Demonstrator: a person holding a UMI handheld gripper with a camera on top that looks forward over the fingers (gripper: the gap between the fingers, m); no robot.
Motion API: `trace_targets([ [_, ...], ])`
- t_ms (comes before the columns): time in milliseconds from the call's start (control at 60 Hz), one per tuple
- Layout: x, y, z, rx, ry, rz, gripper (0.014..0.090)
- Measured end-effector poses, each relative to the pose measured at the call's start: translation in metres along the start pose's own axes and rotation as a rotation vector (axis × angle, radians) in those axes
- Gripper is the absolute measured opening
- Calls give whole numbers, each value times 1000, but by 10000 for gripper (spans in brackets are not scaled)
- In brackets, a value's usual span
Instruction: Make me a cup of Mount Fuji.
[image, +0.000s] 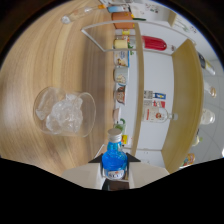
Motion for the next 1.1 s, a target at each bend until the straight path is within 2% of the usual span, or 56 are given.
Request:
trace_targets([
  [83,8,1,6,-3,28,-138,360],
  [233,7,1,4,-29,18,-219,361],
  [450,15,-2,0,-14,10,-119,360],
  [583,39,-12,-17,65,7,206,362],
  [633,57,-15,-24,124,13,370,363],
  [833,92,9,-43,269,-67,1039,366],
  [950,69,53,-32,227,-140,1302,366],
  [1100,14,106,-6,123,-213,1527,364],
])
